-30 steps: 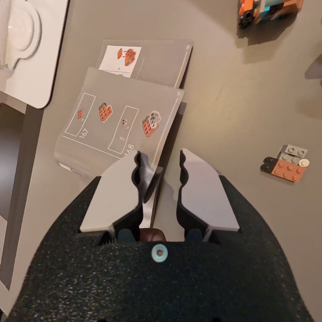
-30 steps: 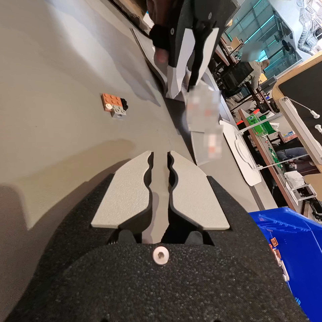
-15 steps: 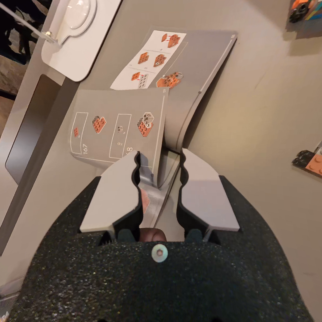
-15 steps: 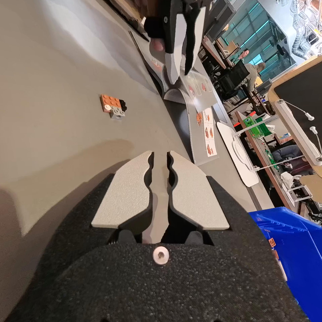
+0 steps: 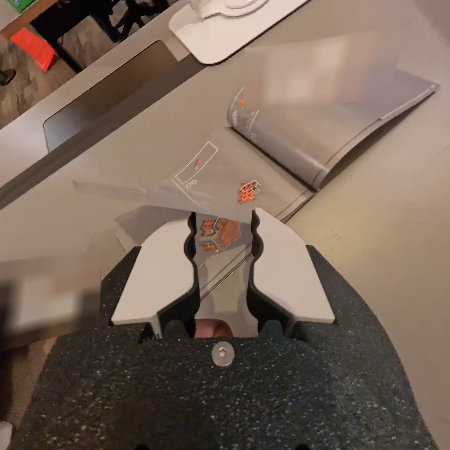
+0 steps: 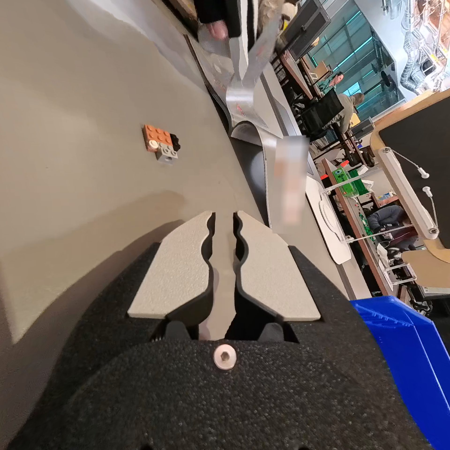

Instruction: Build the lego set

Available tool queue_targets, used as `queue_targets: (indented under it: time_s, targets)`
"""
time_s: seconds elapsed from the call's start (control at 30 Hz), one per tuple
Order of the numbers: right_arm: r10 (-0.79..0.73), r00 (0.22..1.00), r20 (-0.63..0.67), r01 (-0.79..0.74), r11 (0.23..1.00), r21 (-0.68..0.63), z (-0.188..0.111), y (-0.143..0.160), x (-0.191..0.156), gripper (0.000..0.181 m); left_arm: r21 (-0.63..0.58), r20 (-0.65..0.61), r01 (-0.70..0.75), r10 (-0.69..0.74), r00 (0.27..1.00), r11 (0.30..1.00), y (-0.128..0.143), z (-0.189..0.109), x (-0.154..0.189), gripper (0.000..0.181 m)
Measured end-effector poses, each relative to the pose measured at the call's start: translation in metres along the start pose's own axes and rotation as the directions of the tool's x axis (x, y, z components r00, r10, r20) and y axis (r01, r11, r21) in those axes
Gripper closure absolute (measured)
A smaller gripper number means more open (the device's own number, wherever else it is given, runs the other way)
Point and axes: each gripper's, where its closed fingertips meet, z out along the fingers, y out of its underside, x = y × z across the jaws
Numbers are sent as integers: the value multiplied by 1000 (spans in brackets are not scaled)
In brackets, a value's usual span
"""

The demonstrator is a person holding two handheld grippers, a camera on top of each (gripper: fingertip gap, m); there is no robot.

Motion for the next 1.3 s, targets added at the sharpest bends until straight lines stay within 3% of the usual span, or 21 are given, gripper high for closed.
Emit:
queue_targets:
  time_s: [0.2, 0.4, 0.77, 1.13, 1.3]
  targets:
    - [-31, 999, -13, 31, 999, -8, 1, 1, -1, 167, 60, -16, 154, -153, 988, 986, 12, -11, -17, 139]
    - [-76, 997, -26, 75, 997, -27, 5, 3, -2, 168, 48, -33, 182, -181, 983, 982, 31, -13, -26, 139]
    - [-89, 995, -50, 85, 994, -61, 11, 7, 2, 168, -171, 14, 17, -15, 1000, 985, 88, -19, -44, 139]
    - [-114, 992, -53, 110, 991, -78, 13, 8, 0, 168, -228, 113, -66, 94, 989, 971, 97, -33, -58, 141]
    - [-117, 992, -51, 112, 991, -77, 13, 8, 0, 168, -207, 128, -45, 73, 989, 977, 94, -33, -63, 153]
